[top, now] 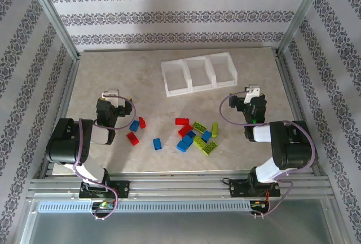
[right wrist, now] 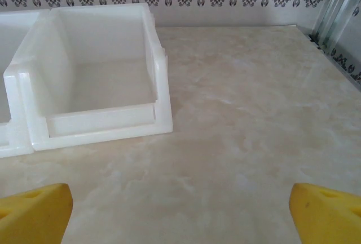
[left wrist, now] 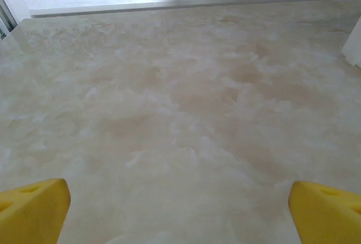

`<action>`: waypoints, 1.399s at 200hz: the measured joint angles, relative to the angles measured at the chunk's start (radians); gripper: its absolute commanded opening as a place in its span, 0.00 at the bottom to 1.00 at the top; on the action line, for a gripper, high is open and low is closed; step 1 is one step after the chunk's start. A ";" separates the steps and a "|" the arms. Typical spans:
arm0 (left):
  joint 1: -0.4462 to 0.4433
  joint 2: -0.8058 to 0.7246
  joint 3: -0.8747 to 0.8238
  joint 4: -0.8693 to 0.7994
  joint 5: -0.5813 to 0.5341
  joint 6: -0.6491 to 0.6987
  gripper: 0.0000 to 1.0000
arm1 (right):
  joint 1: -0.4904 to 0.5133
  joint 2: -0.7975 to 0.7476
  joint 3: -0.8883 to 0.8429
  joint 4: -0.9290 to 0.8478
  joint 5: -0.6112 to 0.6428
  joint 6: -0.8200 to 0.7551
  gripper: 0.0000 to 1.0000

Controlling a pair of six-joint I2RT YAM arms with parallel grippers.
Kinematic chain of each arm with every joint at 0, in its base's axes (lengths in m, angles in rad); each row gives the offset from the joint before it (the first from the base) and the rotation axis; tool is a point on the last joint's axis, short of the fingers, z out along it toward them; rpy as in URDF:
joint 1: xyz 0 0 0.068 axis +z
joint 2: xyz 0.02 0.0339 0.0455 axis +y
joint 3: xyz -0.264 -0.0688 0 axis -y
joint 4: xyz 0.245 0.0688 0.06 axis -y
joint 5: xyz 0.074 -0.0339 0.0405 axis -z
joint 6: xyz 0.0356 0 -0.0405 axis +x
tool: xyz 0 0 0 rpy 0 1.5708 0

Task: Sort the legos into containers by color
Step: Move the container to the top-center of the table.

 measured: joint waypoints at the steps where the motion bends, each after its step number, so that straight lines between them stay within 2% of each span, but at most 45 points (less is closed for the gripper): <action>1: 0.000 0.000 0.000 0.000 0.000 0.000 1.00 | 0.000 0.000 0.000 0.000 0.000 0.000 0.98; 222: 0.000 0.000 0.000 0.000 -0.001 0.000 1.00 | 0.000 0.000 0.000 -0.003 0.000 0.000 0.98; 280: 0.000 0.000 0.000 -0.019 -0.048 -0.002 1.00 | 0.000 0.000 0.000 -0.004 0.000 0.001 0.98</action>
